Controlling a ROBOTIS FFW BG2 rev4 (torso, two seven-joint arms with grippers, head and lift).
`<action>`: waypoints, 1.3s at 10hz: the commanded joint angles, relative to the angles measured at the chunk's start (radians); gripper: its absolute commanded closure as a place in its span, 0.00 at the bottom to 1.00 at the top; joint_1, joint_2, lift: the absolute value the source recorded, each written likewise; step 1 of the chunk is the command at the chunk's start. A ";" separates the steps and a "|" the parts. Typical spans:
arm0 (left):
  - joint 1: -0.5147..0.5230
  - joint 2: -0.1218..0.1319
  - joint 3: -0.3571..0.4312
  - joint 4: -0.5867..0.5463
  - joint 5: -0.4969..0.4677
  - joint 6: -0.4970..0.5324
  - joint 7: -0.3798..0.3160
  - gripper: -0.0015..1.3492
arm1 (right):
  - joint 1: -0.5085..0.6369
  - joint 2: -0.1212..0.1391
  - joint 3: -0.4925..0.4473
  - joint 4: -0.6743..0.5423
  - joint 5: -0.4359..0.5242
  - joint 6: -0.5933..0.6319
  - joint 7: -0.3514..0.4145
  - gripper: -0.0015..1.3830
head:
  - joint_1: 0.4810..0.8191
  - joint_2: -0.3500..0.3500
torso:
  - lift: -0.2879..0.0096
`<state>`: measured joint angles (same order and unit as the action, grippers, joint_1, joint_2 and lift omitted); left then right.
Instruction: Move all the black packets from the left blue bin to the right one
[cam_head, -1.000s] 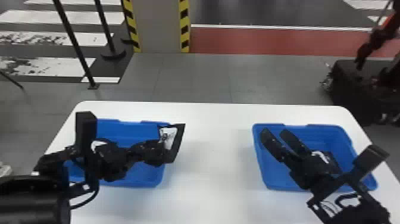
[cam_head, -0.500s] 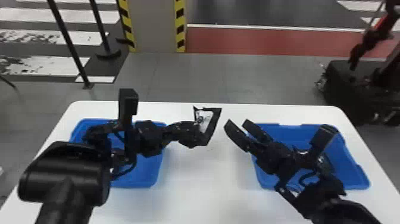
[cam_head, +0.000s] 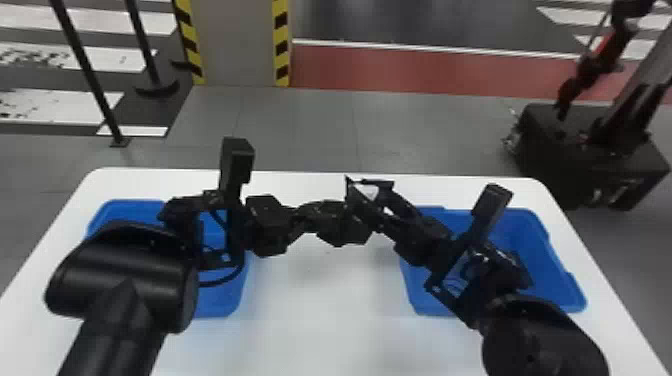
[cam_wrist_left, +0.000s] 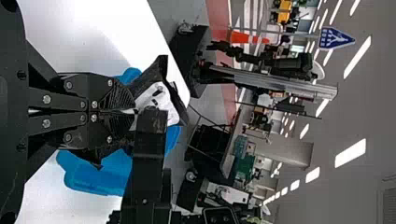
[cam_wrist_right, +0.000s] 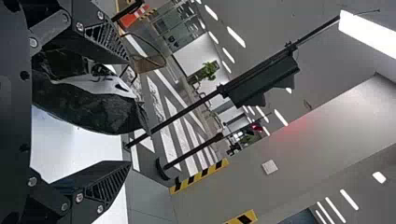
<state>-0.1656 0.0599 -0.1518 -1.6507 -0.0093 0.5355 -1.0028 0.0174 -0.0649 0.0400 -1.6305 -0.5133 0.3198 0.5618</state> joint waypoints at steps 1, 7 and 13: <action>-0.001 -0.002 -0.009 0.008 0.005 0.004 0.001 0.90 | -0.027 -0.009 0.000 0.034 0.007 -0.006 0.007 0.53 | 0.63 0.38 | 0.60; 0.028 -0.002 0.015 0.008 0.032 -0.059 0.063 0.81 | -0.005 -0.006 0.000 0.041 -0.019 0.009 0.066 0.93 | 0.63 0.39 | 0.60; 0.288 0.000 0.253 -0.137 0.060 -0.150 0.087 0.10 | 0.017 -0.065 -0.249 0.076 0.016 -0.033 -0.007 0.93 | 0.63 0.29 | 0.60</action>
<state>0.0782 0.0622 0.0522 -1.7547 0.0550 0.3898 -0.9160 0.0322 -0.1134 -0.1947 -1.5739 -0.4957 0.2893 0.5568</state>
